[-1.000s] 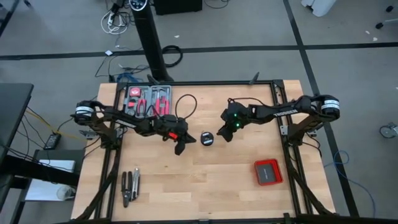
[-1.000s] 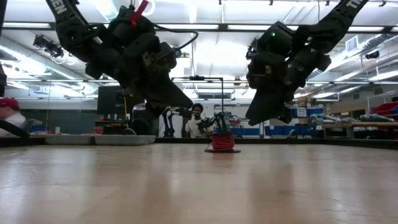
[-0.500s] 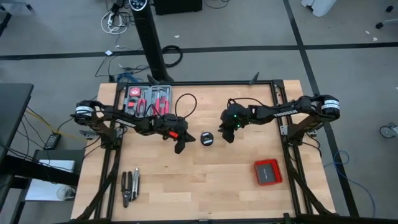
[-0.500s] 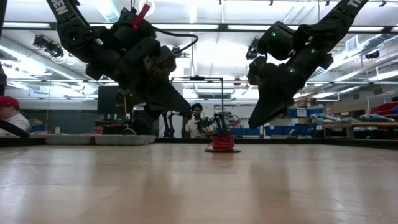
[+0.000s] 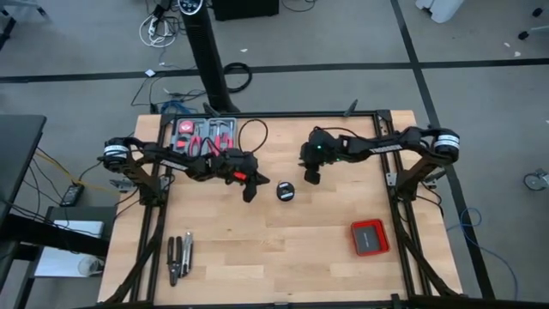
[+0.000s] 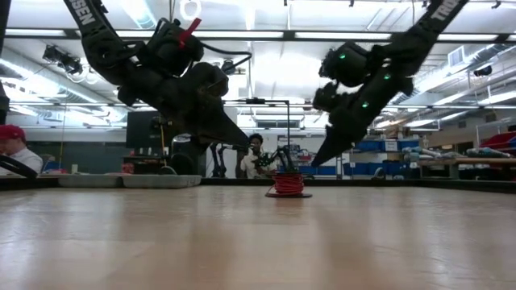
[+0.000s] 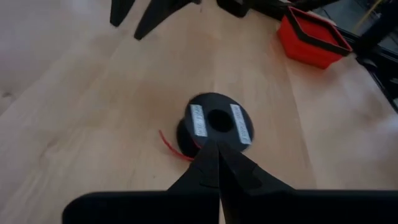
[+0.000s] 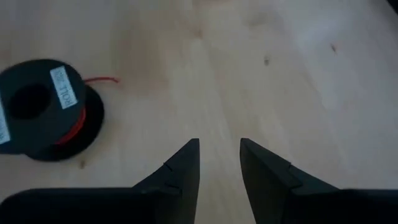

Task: Coil cords
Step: Uncoil the red wire from the spool

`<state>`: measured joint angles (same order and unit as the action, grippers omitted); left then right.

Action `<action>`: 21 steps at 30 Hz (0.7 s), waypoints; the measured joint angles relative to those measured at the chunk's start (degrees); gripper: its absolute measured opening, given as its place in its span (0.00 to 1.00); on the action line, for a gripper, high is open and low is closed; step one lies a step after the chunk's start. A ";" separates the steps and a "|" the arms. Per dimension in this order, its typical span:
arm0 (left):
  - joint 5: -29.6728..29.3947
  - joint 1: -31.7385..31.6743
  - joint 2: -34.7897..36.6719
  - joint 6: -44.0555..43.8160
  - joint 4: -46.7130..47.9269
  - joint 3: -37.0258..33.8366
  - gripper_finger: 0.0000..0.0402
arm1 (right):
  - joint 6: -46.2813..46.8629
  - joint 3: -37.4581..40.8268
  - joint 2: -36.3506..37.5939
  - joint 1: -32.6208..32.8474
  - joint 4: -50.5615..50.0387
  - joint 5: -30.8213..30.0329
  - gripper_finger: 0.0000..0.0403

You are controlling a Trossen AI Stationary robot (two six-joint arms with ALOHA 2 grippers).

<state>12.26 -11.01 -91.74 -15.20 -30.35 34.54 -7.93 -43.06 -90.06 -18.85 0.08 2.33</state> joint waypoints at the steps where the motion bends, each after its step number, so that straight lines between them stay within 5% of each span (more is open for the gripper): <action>1: 0.58 -0.08 0.00 -0.21 0.02 0.01 0.00 | -0.96 -1.17 -0.61 0.36 -1.44 0.05 0.28; 12: 7.85 0.27 0.00 1.58 2.55 0.04 0.00 | -10.32 -3.96 0.22 8.93 -4.96 -2.55 0.28; 18: 6.57 1.88 0.00 10.46 4.33 0.04 0.00 | -15.65 -3.92 0.22 18.19 -5.24 -17.51 0.28; 21: 3.80 3.18 0.00 13.54 5.30 0.05 0.00 | -15.94 -3.91 0.22 20.82 -5.12 -20.28 0.28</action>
<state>16.07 -7.83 -91.74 -1.66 -25.05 34.60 -23.87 -46.97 -89.84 1.97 -5.04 -17.95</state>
